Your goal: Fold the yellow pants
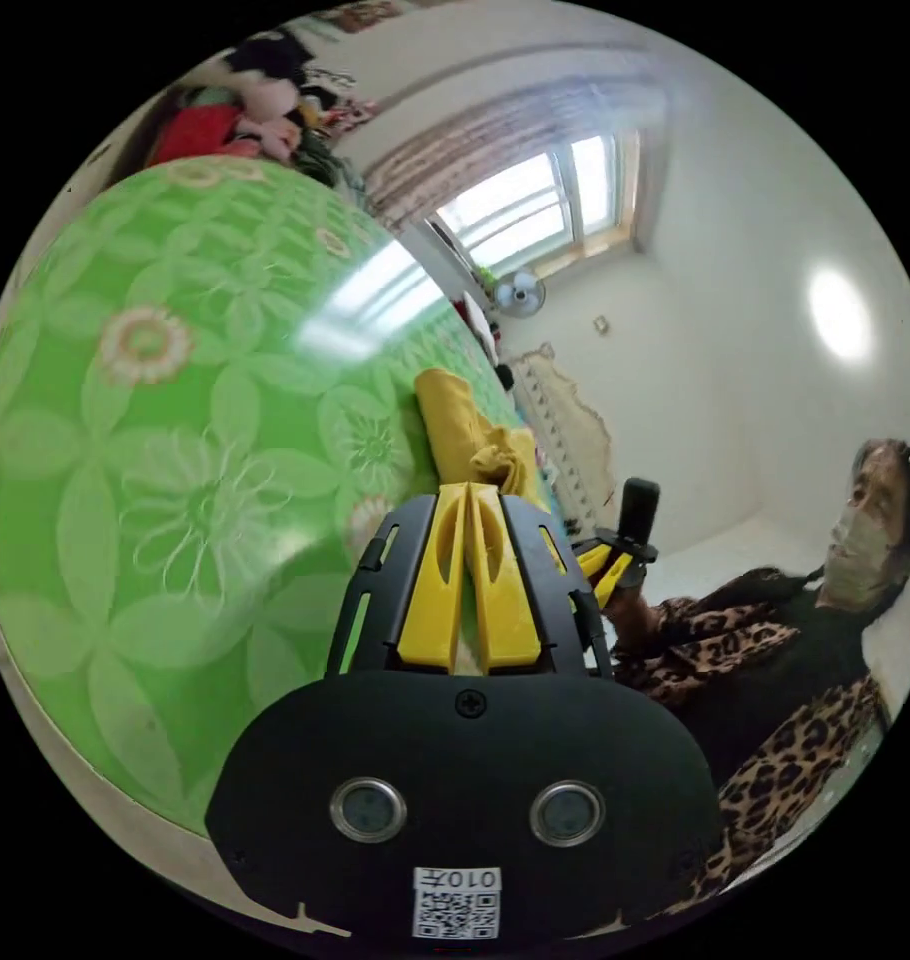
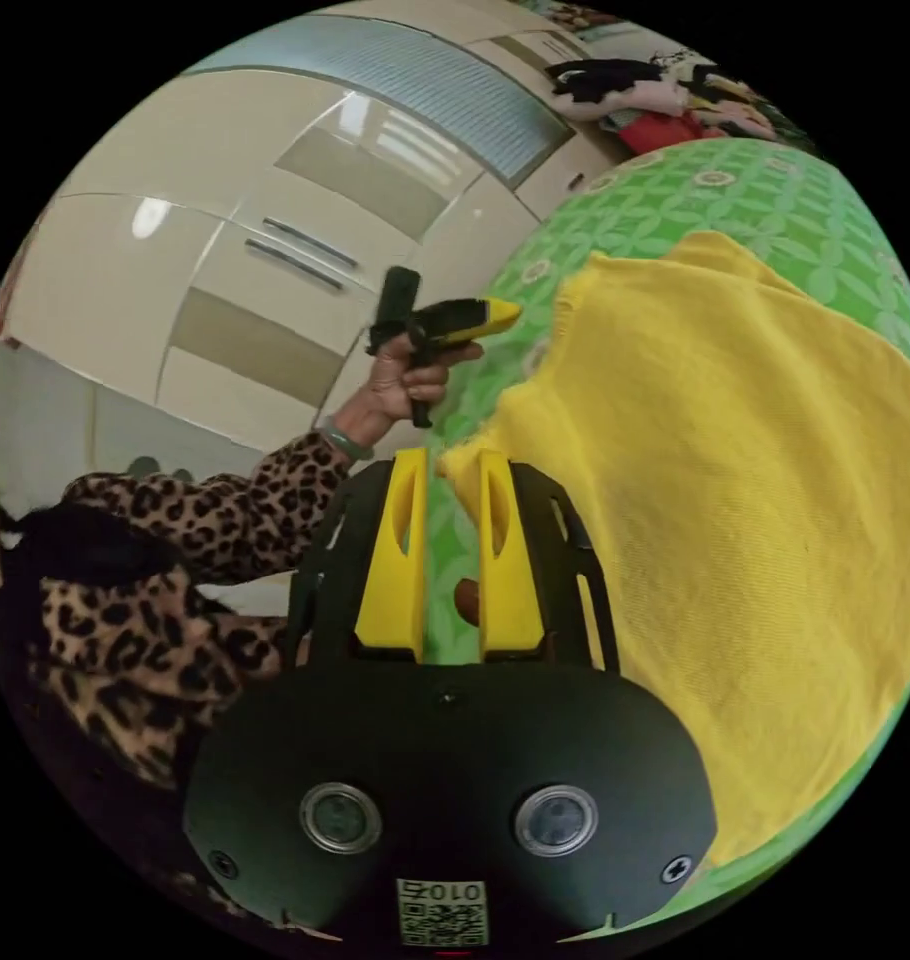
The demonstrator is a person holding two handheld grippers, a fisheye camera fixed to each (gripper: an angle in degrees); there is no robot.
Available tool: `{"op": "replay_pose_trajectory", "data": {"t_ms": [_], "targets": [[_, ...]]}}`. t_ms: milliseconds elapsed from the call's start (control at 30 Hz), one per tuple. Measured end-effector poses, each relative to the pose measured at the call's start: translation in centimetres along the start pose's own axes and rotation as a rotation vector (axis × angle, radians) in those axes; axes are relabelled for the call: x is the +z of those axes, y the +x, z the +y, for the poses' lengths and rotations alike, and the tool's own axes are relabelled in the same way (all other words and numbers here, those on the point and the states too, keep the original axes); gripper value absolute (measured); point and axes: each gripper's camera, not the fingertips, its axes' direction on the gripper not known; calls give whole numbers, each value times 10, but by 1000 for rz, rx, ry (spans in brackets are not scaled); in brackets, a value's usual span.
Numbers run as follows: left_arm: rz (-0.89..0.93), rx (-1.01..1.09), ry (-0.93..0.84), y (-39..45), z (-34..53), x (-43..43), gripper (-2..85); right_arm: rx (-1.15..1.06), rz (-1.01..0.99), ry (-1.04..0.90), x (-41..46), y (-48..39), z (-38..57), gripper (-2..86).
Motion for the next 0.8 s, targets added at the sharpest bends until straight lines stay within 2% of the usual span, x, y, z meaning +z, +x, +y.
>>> {"op": "replay_pose_trajectory", "data": {"t_ms": [33, 100, 133, 167, 333, 433, 567, 700, 800], "targets": [[-8, 1, 17, -1, 6, -3, 1, -41, -18, 59, -21, -1, -14, 80], [-61, -3, 43, 4, 28, -2, 3, -80, 83, 111, -52, -2, -42, 85], [-55, 0, 42, 6, 34, 2, 3, -107, 205, 97, -64, -1, -66, 93], [-39, 9, 39, 12, 45, 10, 5, -125, 319, 44, -68, 4, -94, 113], [-83, 13, 78, 43, 90, 45, 27, -267, 471, -255, -40, 37, -200, 139], [-152, 16, 94, 56, 110, 61, 49, -313, 381, -415, -18, 63, -251, 138], [-192, 20, 106, 61, 123, 82, 64, -291, 312, -527, 17, 100, -299, 128], [-270, 41, 74, 61, 126, 106, 47, -334, 298, -522, 28, 103, -321, 86], [-275, 90, 92, 69, 126, 108, 29, -371, 182, -437, 8, 97, -334, 41]]}}
